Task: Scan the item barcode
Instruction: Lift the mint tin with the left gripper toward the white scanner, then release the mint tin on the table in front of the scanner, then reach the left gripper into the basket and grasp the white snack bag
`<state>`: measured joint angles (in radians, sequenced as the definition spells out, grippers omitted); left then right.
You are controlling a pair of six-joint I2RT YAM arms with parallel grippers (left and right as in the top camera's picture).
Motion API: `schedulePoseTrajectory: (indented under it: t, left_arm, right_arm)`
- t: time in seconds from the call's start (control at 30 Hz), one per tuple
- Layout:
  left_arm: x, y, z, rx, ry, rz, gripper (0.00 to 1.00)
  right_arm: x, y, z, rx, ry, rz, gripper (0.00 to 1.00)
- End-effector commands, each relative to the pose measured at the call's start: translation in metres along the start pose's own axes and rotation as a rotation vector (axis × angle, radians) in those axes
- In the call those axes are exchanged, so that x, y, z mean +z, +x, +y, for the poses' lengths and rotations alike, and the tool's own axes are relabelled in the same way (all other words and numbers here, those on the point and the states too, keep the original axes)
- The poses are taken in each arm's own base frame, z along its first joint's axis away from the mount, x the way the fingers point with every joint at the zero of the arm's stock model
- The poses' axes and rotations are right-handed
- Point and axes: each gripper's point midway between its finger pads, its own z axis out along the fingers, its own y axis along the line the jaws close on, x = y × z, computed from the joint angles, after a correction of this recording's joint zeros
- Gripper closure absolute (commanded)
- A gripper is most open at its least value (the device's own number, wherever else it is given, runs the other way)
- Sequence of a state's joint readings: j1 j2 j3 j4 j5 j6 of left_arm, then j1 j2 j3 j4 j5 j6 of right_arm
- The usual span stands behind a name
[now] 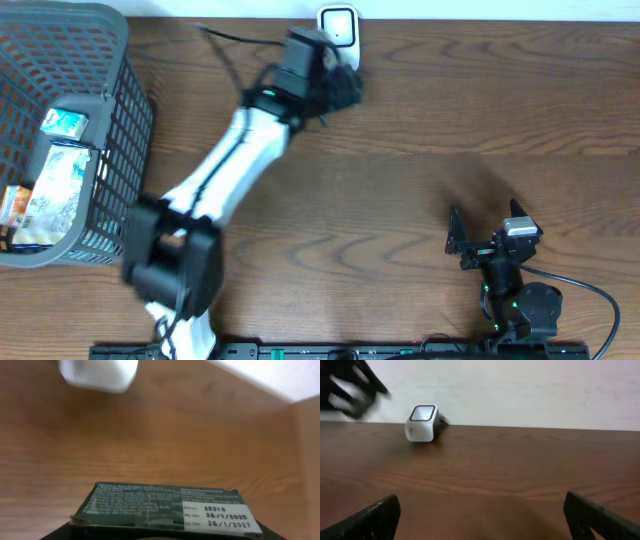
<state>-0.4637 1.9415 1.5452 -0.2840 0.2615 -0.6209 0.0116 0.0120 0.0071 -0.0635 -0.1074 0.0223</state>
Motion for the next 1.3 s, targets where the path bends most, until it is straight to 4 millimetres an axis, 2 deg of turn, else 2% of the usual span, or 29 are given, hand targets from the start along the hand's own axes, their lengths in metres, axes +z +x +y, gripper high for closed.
schedulePoseTrajectory:
  t: [0.0,0.07,0.13,0.17,0.2,0.27,0.43,0.57,0.63,0.67,0.73,0.77,0.83,0.9,0.93,1.0,1.07,1.1,1.17,1.23,1.27]
  left_arm:
    - [0.048,0.026,0.019,0.041,-0.095,0.016,0.35]
    - [0.070,0.042,0.027,0.052,-0.120,0.038,0.35]
    - [0.081,0.052,0.034,0.054,-0.136,0.060,0.35]
    - [0.084,0.056,0.038,0.052,-0.143,0.070,0.25]
    - [0.084,0.056,0.038,0.052,-0.145,0.072,0.18]
    - [0.084,0.055,0.038,0.052,-0.143,0.070,0.10]
    - [0.068,0.036,0.022,0.055,-0.106,0.019,0.03]
    - [0.009,-0.017,-0.006,0.065,-0.034,-0.116,0.01]
    - [-0.044,-0.054,-0.021,0.100,0.007,-0.223,0.01]
    - [-0.062,-0.065,-0.024,0.117,0.014,-0.257,0.01]
    - [-0.122,-0.095,-0.023,0.183,0.004,-0.368,0.01]
    - [-0.153,-0.110,-0.012,0.191,-0.052,-0.433,0.00]
    - [-0.214,-0.135,0.032,0.120,-0.236,-0.570,0.00]
    - [-0.263,-0.145,0.077,0.035,-0.408,-0.654,0.00]
    - [-0.280,-0.146,0.096,-0.006,-0.472,-0.679,0.00]
    - [-0.327,-0.147,0.148,-0.142,-0.619,-0.744,0.00]
    - [-0.360,-0.147,0.190,-0.258,-0.707,-0.795,0.00]
    - [-0.370,-0.146,0.202,-0.295,-0.729,-0.809,0.00]
    - [-0.400,-0.138,0.248,-0.446,-0.806,-0.851,0.02]
    - [-0.414,-0.128,0.277,-0.537,-0.862,-0.855,0.02]
    - [-0.421,-0.119,0.300,-0.599,-0.908,-0.843,0.02]
  right_arm:
    - [0.000,0.001,0.002,0.006,-0.008,0.002,0.01]
    - [0.000,0.001,0.002,0.006,-0.008,0.002,0.01]
    - [0.000,0.001,0.002,0.006,-0.008,0.002,0.01]
    - [0.000,0.001,0.002,0.006,-0.008,0.001,0.01]
    - [0.000,0.001,0.002,0.006,-0.008,0.002,0.01]
    - [0.000,0.001,0.002,0.006,-0.008,0.002,0.01]
    - [0.000,0.001,0.002,0.006,-0.008,0.002,0.01]
    - [0.000,0.001,0.002,0.006,-0.008,0.001,0.01]
    - [0.000,0.001,0.002,0.006,-0.008,0.001,0.01]
    - [0.000,0.001,0.002,0.006,-0.008,0.002,0.01]
    - [0.000,0.001,0.002,0.006,-0.008,0.002,0.01]
    - [0.000,0.001,0.002,0.006,-0.008,0.001,0.01]
    - [0.000,0.001,0.002,0.006,-0.008,0.002,0.01]
    - [0.000,0.001,0.002,0.006,-0.008,0.001,0.01]
    - [0.000,0.001,0.002,0.006,-0.008,0.001,0.01]
    - [0.000,0.001,0.002,0.006,-0.008,0.001,0.01]
    - [0.000,0.001,0.002,0.006,-0.008,0.002,0.01]
    - [0.000,0.001,0.002,0.006,-0.008,0.001,0.01]
    - [0.000,0.001,0.002,0.006,-0.008,0.002,0.01]
    - [0.000,0.001,0.002,0.006,-0.008,0.001,0.01]
    - [0.000,0.001,0.002,0.006,-0.008,0.002,0.01]
